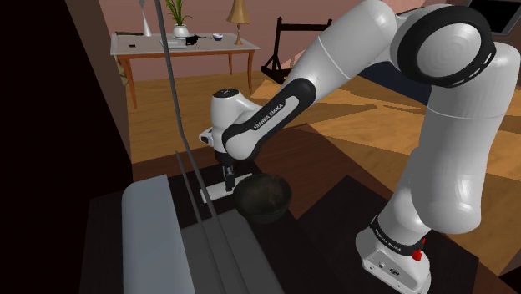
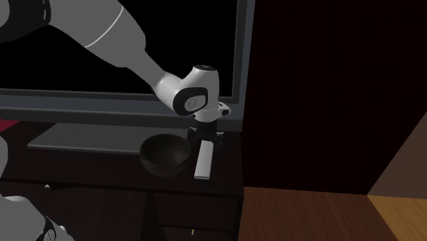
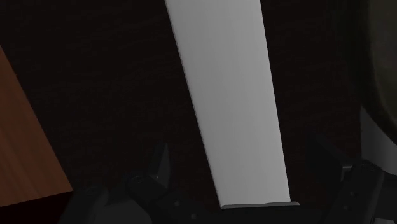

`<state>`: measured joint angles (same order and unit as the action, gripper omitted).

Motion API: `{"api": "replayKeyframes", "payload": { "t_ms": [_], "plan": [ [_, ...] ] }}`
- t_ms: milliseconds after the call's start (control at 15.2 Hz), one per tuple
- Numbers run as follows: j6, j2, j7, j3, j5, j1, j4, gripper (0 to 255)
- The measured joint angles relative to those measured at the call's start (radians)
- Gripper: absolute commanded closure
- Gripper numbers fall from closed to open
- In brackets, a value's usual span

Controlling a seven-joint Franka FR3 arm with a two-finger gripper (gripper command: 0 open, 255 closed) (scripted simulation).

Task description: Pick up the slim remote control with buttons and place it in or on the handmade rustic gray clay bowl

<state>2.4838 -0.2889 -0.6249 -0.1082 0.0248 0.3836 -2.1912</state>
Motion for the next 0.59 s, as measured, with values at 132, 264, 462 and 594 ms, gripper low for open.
{"api": "replayKeyframes", "payload": {
  "t_ms": [132,264,462,594],
  "plan": [
    [0.021,-0.028,0.003,0.002,0.005,0.003,0.001,0],
    [0.041,-0.043,0.007,0.001,0.008,0.006,-0.003,0],
    [0.052,-0.051,0.008,0.003,0.009,0.006,-0.007,0],
    [0.051,-0.053,0.008,0.003,0.01,0.007,-0.008,0]
  ]
}}
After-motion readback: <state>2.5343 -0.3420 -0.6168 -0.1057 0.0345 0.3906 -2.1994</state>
